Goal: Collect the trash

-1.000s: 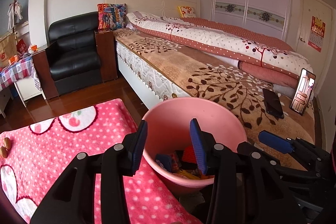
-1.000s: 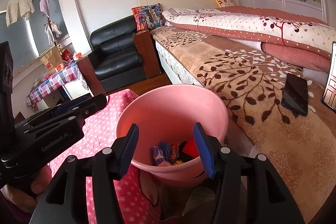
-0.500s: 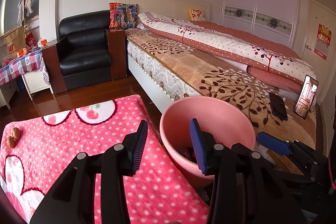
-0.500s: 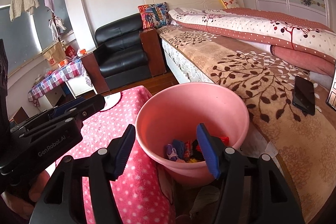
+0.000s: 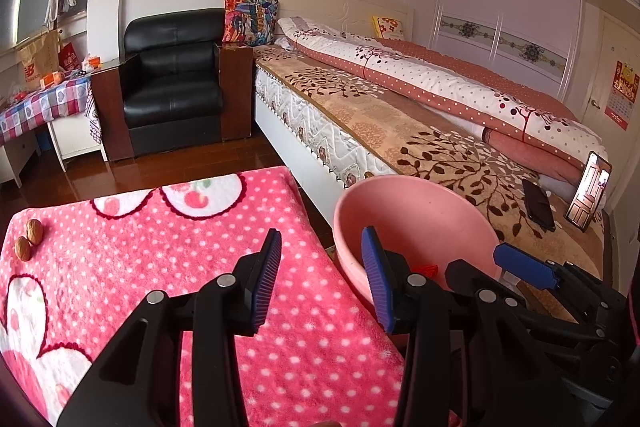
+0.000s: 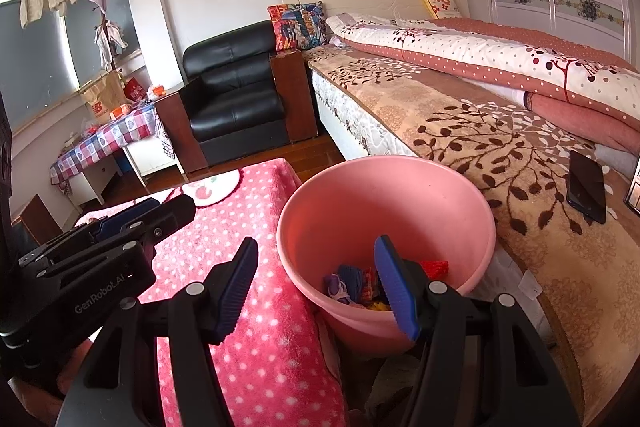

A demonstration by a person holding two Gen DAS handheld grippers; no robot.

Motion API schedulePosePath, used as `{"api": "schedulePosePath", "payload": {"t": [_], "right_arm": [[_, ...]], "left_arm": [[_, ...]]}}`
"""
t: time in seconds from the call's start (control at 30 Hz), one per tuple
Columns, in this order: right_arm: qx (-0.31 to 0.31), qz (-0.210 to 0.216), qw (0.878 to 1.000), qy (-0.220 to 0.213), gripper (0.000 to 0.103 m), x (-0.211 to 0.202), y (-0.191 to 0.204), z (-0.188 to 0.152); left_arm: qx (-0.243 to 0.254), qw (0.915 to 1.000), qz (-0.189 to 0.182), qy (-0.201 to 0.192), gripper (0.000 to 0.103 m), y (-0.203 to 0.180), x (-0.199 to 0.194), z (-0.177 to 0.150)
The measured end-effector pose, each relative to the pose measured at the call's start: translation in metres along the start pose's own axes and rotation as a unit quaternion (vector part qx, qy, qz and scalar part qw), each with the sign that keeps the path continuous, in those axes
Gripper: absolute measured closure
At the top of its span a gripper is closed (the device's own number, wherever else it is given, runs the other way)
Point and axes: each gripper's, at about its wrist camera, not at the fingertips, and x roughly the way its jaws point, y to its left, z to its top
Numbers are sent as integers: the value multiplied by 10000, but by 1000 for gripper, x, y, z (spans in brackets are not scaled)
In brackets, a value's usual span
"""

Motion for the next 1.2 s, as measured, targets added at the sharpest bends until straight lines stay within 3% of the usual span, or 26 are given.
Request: {"api": "schedulePosePath", "payload": {"t": [1.2], "right_arm": [[-161, -67, 9998, -131, 43, -1, 12, -4]], "left_arm": [[-241, 9997, 75, 70, 61, 17, -1, -3]]}}
